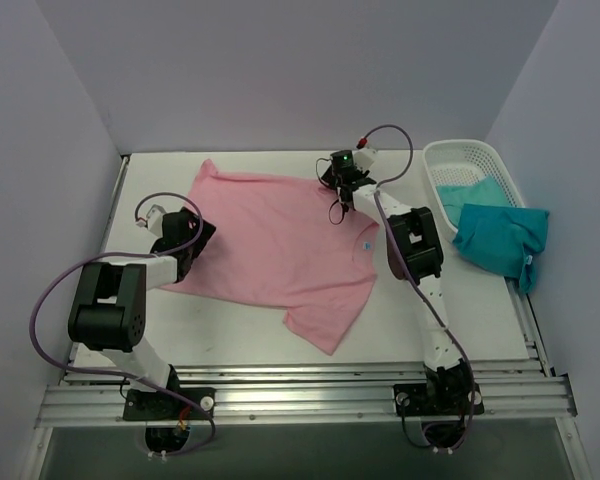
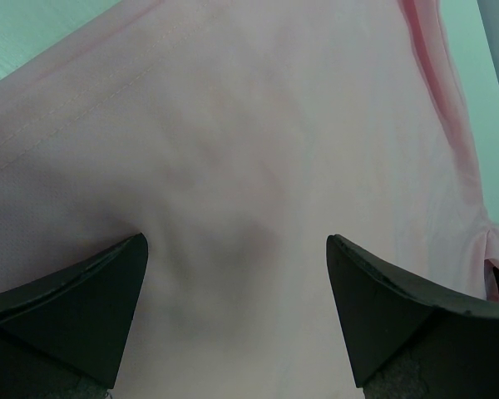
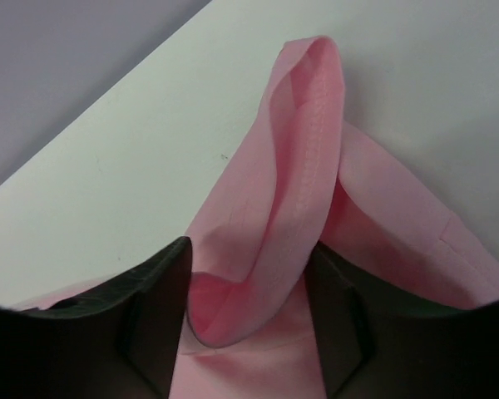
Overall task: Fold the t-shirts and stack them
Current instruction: Flatten out the tshirt
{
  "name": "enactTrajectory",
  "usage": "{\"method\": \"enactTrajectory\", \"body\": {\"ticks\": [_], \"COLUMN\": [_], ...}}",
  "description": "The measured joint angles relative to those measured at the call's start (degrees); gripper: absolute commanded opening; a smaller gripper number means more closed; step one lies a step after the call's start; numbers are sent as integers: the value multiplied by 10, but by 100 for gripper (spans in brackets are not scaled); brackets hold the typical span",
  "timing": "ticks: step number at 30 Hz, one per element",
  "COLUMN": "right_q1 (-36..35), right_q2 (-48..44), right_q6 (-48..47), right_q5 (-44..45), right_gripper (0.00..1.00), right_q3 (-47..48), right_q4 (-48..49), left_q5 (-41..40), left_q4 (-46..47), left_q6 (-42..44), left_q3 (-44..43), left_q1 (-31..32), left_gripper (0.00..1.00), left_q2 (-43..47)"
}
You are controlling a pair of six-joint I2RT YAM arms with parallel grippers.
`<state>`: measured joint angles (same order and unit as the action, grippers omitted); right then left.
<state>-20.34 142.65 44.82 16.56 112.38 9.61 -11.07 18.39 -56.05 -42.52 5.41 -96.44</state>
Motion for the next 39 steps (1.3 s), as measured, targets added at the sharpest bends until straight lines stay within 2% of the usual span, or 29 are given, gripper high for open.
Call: {"method": "enactTrajectory", "body": {"ticks": [4,5,7,8,9,21,27,28,29,30,31,33,39], "right_q1": [1,1,1,1,1,9,14,14,16,17,18,19,19], "right_q2": [20,20,21,22,24,95,158,170,183,196,209,218,225], "right_q6": [2,1,0,0,0,3,35,44,55,71,87,96,66], "right_q5": [-5,-7,-10,-10,-10,-23,-11,-4,1,7,10,16,15], "right_gripper": [31,21,11,3,1,0,0,8,21,43,71,99,100], "right_q3": [16,17,19,23,28,170,216,216,216,217,224,236,271], "right_q4": [3,3,3,3,2,7,68,85,105,125,169,230,327], "left_q5": [0,0,0,0,0,0,0,0,0,0,0,-1,-3], "left_q4": [3,3,5,6,8,15,16,16,16,16,15,15,-1], "left_q6": [0,0,0,0,1,8,10,10,11,12,12,12,23], "left_q3": [-2,-3,-6,-7,-8,-16,-18,-18,-18,-18,-18,-18,-15], "left_q1": [0,0,0,0,0,0,0,1,1,2,3,6,18], "left_gripper": [98,98,98,98,98,99,99,99,99,99,99,99,99], "left_q2": [-3,-4,-7,-9,-11,-21,-23,-23,-23,-23,-23,-21,4]}}
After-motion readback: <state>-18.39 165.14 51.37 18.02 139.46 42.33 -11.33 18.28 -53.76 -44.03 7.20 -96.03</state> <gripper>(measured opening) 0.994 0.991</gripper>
